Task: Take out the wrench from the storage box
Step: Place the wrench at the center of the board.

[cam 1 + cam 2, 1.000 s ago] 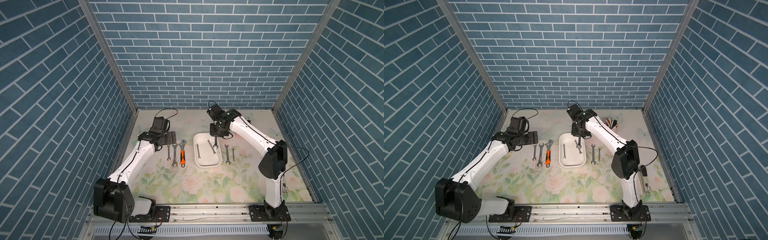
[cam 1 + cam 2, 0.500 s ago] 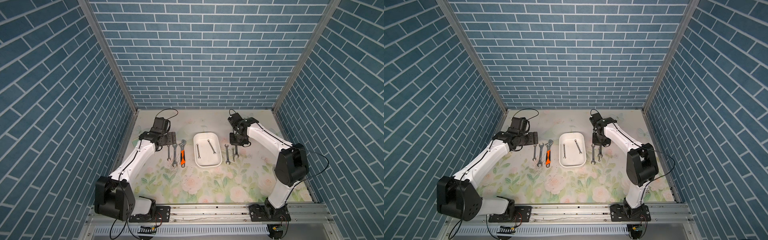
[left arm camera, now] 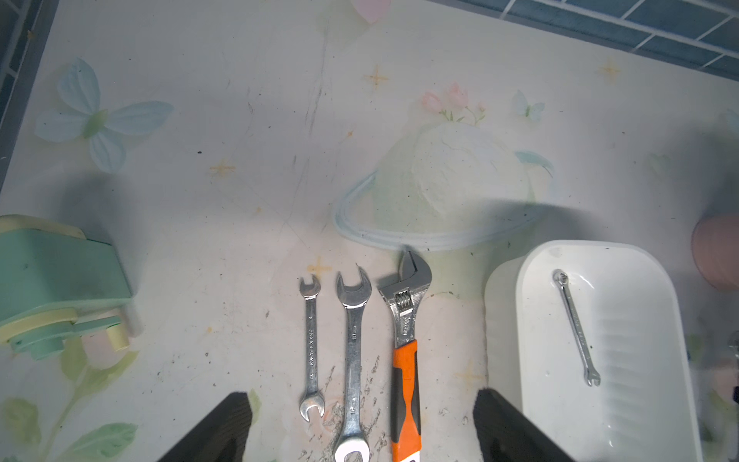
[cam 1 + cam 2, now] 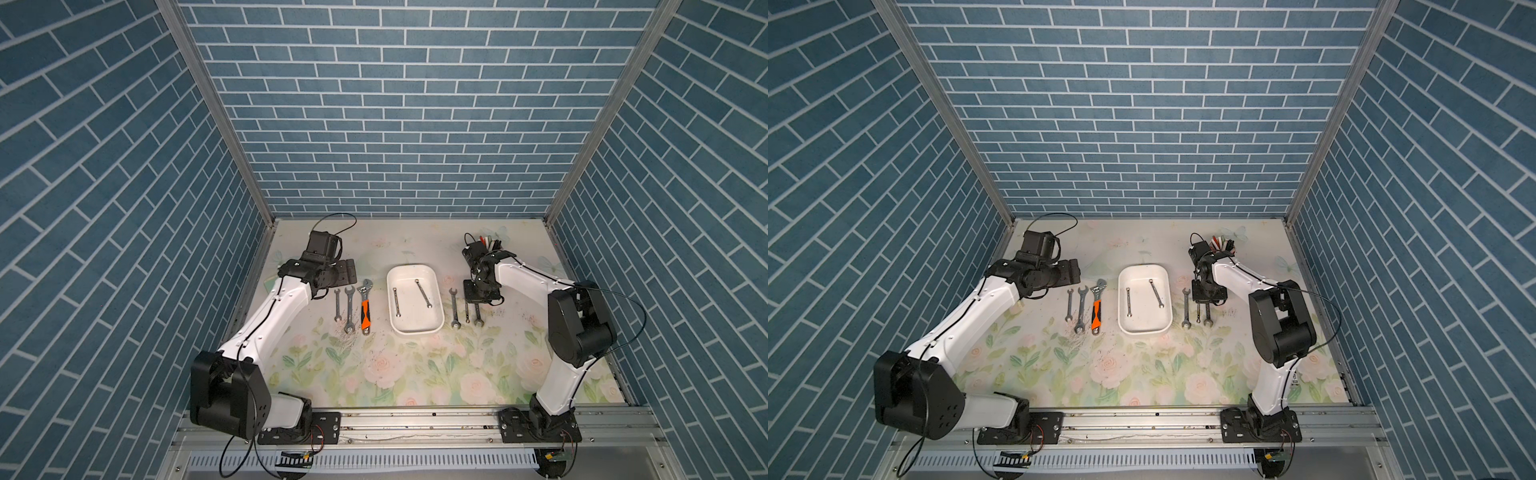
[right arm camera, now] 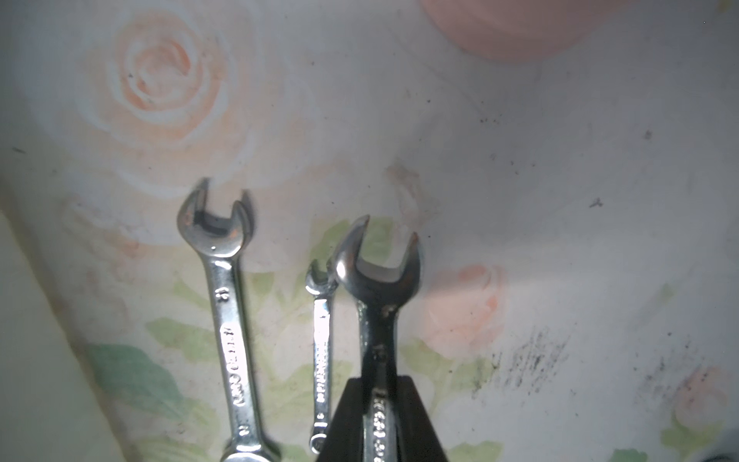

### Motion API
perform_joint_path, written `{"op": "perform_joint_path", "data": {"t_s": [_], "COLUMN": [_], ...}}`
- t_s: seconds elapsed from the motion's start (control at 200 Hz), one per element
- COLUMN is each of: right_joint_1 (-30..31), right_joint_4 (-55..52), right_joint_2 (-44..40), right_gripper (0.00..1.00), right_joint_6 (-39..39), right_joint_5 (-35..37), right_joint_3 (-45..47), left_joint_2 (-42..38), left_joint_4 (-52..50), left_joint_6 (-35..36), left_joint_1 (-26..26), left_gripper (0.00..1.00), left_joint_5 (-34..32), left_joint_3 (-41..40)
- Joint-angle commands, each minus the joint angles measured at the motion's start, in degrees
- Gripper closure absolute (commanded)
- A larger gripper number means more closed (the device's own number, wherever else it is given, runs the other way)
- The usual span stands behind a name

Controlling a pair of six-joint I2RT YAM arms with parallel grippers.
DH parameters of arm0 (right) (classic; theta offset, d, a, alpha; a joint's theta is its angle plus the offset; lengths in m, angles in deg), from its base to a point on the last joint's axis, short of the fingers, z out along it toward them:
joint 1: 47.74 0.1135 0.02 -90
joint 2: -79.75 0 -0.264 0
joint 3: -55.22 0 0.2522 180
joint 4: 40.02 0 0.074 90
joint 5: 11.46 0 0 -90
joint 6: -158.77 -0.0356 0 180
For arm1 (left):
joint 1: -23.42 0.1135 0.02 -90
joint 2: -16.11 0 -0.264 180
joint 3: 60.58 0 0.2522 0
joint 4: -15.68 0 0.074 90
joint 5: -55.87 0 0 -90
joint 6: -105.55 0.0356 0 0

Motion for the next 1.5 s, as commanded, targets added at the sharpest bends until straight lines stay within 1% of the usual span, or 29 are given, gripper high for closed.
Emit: {"op": "perform_joint_path", "data": {"t_s": [0.0,0.135,0.275,0.39,0.55,0.615,0.65,0.73,0.81,0.88,1.01,1.09,1.135,1.165,1.26,1.38,1.495], "right_joint_1": [-1.18,-1.97,-2.6,-2.79,-2.87,-2.87,-2.87,-2.86,-2.87,-2.83,-2.83,-2.87,-2.86,-2.87,-2.87,-2.8,-2.92], "right_joint_4": [2.36,3.75,3.95,4.08,3.78,3.2,2.75,2.06,1.67,1.6,0.74,0.18,0.18,0.22,0.44,0.05,-0.43], "right_joint_2": [1.58,2.13,2.4,2.48,1.63,0.85,0.28,-1.57,-3.73,-6.1,-9.35,-11.42,-12.59,-13.46,-15.62,-17.13,-17.63], "right_gripper": [0.91,0.9,0.88,0.82,0.67,0.64,0.62,0.59,0.57,0.56,0.55,0.55,0.55,0.55,0.54,0.54,0.54], "right_joint_6": [2.37,2.81,2.49,2.2,1.57,1.26,1.1,0.72,0.45,0.16,-0.5,-1.15,-1.62,-1.87,-2.62,-2.63,-2.67], "right_joint_5": [-0.38,-1.43,-1.39,-1.69,-2.18,-2.22,-2.37,-2.9,-4.04,-5.61,-6.08,-6.2,-6.46,-6.69,-7.2,-7.27,-7.35], "right_joint_3": [1.22,2.18,2.49,2.68,2.8,2.67,2.46,2.24,2.05,2.18,2.26,2.73,3.36,3.76,4.83,5.38,5.89], "left_joint_2": [0.79,1.45,2.28,3.47,6.62,8.07,8.92,11.02,13.33,15.23,19.95,23.08,25.2,26.88,31.53,35.08,40.2], "left_joint_4": [-0.86,-1.2,-1.01,-0.58,-1.58,-2.21,-2.69,-2.98,-4.56,-4.47,-5.84,-7.84,-9.39,-10.99,-14.83,-15.63,-19.03], "left_joint_6": [-1.91,-3.78,-7.14,-10.63,-15.03,-16.94,-18.21,-19.11,-20.76,-21.64,-22.77,-23.62,-24.24,-24.74,-24.98,-24.01,-22.89], "left_joint_1": [-1.48,-4.09,-8.69,-13.16,-19.61,-21.81,-22.79,-25.09,-26.89,-28.38,-31.6,-33.03,-33.46,-33.51,-33.97,-33.82,-33.05], "left_gripper": [0.07,0.08,0.09,0.12,0.15,0.17,0.2,0.23,0.25,0.27,0.28,0.28,0.24,0.24,0.24,0.25,0.27], "left_joint_5": [0.73,-0.18,-1.78,-3.66,-8.72,-10.81,-11.74,-11.65,-13.18,-12.57,-13.27,-14.43,-14.69,-14.53,-14.74,-14.08,-13.42], "left_joint_3": [1.89,3.3,5.46,7.18,10.02,10.94,11.34,12.54,14.77,15.94,19.83,22.77,24.46,26.0,30.27,32.35,36.05]}}
